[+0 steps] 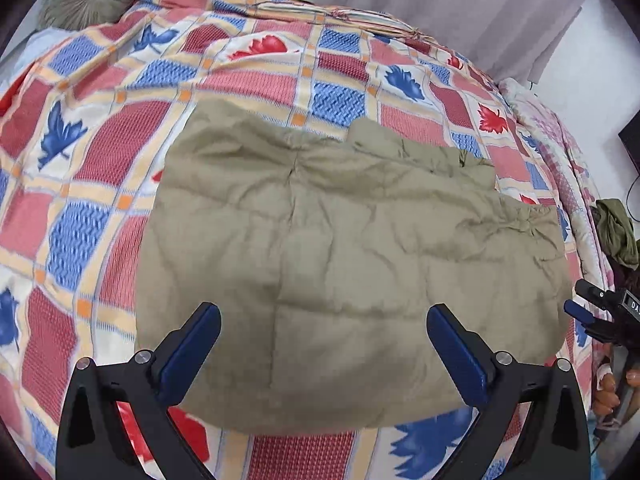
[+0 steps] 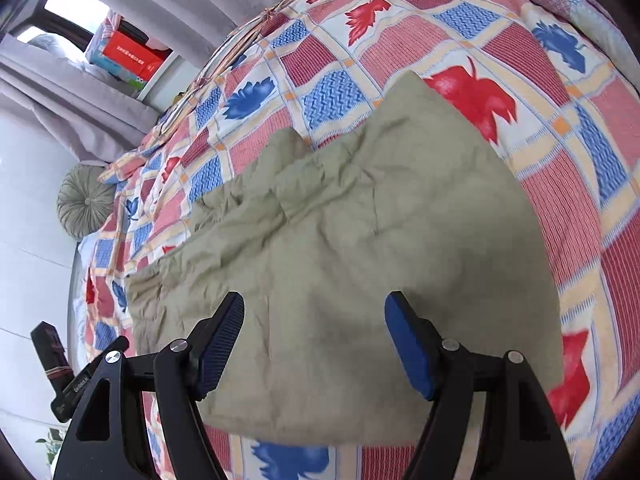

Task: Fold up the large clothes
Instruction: 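Grasp the folded edge with both grippers and fold it over again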

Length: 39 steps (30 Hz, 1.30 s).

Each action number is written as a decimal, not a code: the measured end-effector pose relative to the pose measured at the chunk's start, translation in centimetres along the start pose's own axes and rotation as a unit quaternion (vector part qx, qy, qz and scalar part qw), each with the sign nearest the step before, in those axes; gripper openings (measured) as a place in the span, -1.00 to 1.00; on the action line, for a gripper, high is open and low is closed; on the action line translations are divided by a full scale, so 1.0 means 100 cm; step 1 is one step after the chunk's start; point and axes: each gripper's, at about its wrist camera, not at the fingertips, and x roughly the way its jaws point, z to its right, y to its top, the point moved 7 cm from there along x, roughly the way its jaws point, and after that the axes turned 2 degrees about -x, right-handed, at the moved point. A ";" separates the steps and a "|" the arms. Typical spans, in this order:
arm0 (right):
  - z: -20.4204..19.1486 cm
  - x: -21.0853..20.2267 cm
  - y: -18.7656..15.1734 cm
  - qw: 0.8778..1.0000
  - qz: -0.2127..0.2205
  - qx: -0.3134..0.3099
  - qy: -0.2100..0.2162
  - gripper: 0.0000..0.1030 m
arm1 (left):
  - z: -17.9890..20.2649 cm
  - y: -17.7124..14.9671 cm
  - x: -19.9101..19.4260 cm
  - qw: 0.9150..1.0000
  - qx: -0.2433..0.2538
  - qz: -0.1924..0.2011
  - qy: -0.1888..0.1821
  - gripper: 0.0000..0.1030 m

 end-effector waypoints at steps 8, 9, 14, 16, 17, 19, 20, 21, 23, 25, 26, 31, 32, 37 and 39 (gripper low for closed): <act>0.023 -0.027 -0.061 0.998 -0.010 0.054 0.028 0.48 | -0.031 -0.076 -0.006 0.987 -0.135 -0.040 -0.083 1.00; 0.027 -0.028 -0.069 0.997 -0.014 0.063 0.031 0.48 | -0.033 -0.081 -0.005 0.983 -0.150 -0.043 -0.094 1.00; 0.056 -0.020 -0.098 0.992 -0.021 0.124 0.031 0.48 | -0.047 -0.098 0.019 0.967 -0.211 -0.059 -0.130 1.00; 0.068 -0.011 -0.105 0.986 -0.023 0.157 0.047 0.48 | -0.049 -0.095 0.030 0.964 -0.220 -0.060 -0.133 1.00; 0.074 -0.005 -0.107 0.983 -0.023 0.173 0.054 0.48 | -0.050 -0.094 0.035 0.964 -0.223 -0.060 -0.133 1.00; 0.084 0.006 -0.111 0.978 -0.026 0.198 0.063 0.48 | -0.051 -0.089 0.043 0.963 -0.229 -0.055 -0.133 1.00; 0.087 0.011 -0.112 0.975 -0.026 0.210 0.070 0.48 | -0.052 -0.086 0.048 0.963 -0.230 -0.053 -0.133 1.00; 0.088 0.016 -0.112 0.972 -0.026 0.220 0.077 0.48 | -0.052 -0.083 0.052 0.963 -0.231 -0.052 -0.130 1.00; 0.091 0.026 -0.109 0.968 -0.021 0.235 0.088 0.48 | -0.051 -0.077 0.061 0.962 -0.235 -0.052 -0.129 1.00; 0.091 0.034 -0.103 0.965 -0.015 0.243 0.098 0.48 | -0.050 -0.069 0.070 0.962 -0.238 -0.049 -0.127 1.00; 0.090 0.037 -0.100 0.963 -0.012 0.247 0.104 0.48 | -0.050 -0.065 0.074 0.962 -0.240 -0.047 -0.125 1.00; 0.083 0.062 -0.080 0.960 -0.012 0.252 0.119 0.48 | -0.050 -0.049 0.097 0.962 -0.250 -0.040 -0.103 1.00; 0.082 0.068 -0.077 0.959 -0.013 0.254 0.121 0.48 | -0.050 -0.046 0.101 0.963 -0.250 -0.039 -0.096 1.00; 0.082 0.083 -0.071 0.951 -0.015 0.281 0.127 0.48 | -0.045 -0.036 0.102 0.970 -0.225 -0.034 -0.082 0.44; 0.083 0.083 -0.071 0.948 -0.017 0.290 0.130 0.39 | -0.039 -0.031 0.097 0.975 -0.199 -0.036 -0.096 -0.17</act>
